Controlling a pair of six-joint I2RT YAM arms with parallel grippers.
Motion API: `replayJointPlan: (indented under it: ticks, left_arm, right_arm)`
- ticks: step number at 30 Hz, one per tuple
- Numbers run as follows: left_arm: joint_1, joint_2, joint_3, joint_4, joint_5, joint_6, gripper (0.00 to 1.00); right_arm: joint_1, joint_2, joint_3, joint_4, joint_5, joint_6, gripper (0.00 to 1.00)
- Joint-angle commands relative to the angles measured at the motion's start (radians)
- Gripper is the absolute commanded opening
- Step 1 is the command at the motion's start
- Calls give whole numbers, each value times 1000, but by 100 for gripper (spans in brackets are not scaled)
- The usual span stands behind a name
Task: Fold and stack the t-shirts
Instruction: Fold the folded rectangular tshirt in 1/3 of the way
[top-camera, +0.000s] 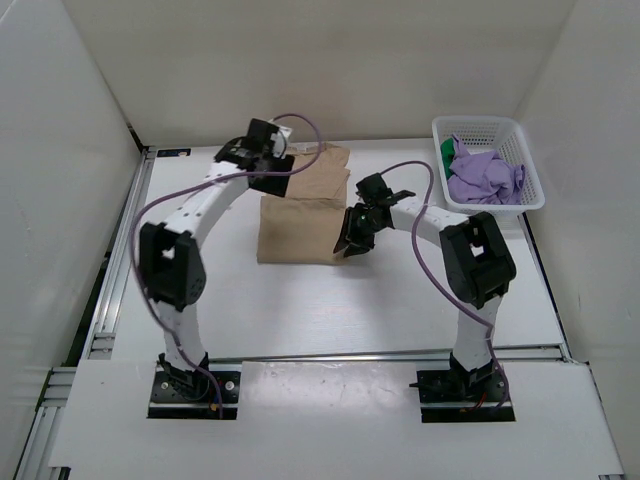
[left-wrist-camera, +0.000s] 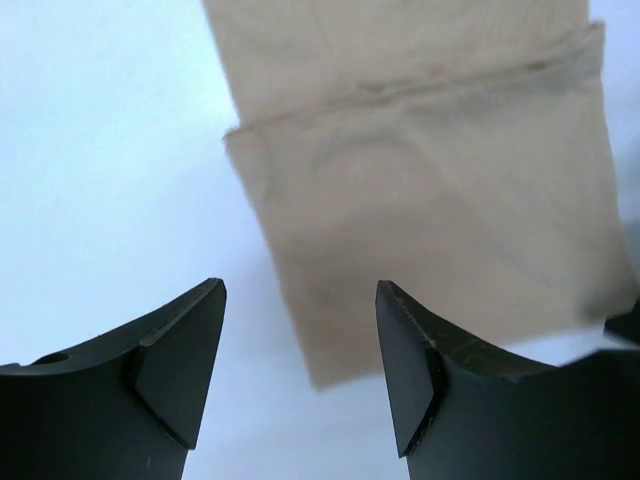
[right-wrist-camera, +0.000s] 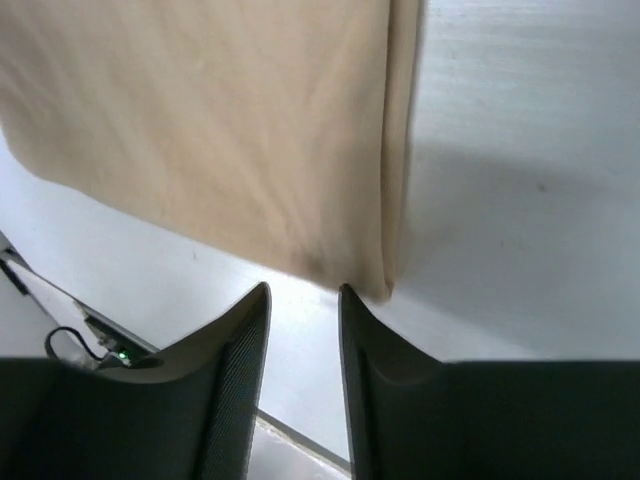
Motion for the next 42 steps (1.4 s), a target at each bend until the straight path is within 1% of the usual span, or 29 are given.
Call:
replayJointPlan:
  ticks: [1,3,4,7,9,13,19,21,29,32,33,37,40,41,42]
  left_arm:
    - [49,-145,-194,-63,156,0,72]
    - [61,-172,-281,-86,189,0,72]
    - [70,-181,-356,-86,208,0,72]
    - [79,-192,-440,-95,278,0,71]
    - [79,-182,-450,-95,315,0,71]
    - [79,-148,-461,-83,335,0,71]
    - [79,-111,-471,-74,347,0,71]
    - [79,-99,-471,-74,347,0,68]
    - [135,-24,-462,-65,347,0,66]
    - [135,1,-442,-65,338,0,63]
    - [135,10,-442,-56,338,0,60]
    - [135,19,-432,-55,347,0,53]
    - [135,19,-432,-55,360,0,53]
    - [135,19,-432,-55,360,0,55]
    - [135,19,-432,-55,369,0,55]
  right_arm:
    - [-10,-92,41,-116,58,-78,47]
    - [-19,-102,20,-128,58,-78,53]
    - [-19,-102,-3,-128,58,-78,54]
    - [-30,-93,-38,-128,47,-53,56]
    - [-39,-56,-38,-113,1,-53,56]
    - [-39,-14,-38,-84,-54,-29,56]
    - [-48,7,-60,-50,-64,-9,53]
    - [-48,16,-60,-41,-73,-9,52]
    - [-48,55,-60,-32,-73,11,52]
    - [-58,65,-49,-22,-73,11,48]
    - [-58,75,-49,-22,-73,11,41]
    - [-58,96,-28,-22,-73,22,29]
    - [-58,96,-17,-22,-73,22,29]
    - [-58,96,-17,-22,-73,22,29]
    - [-67,96,-17,-22,-73,22,31]
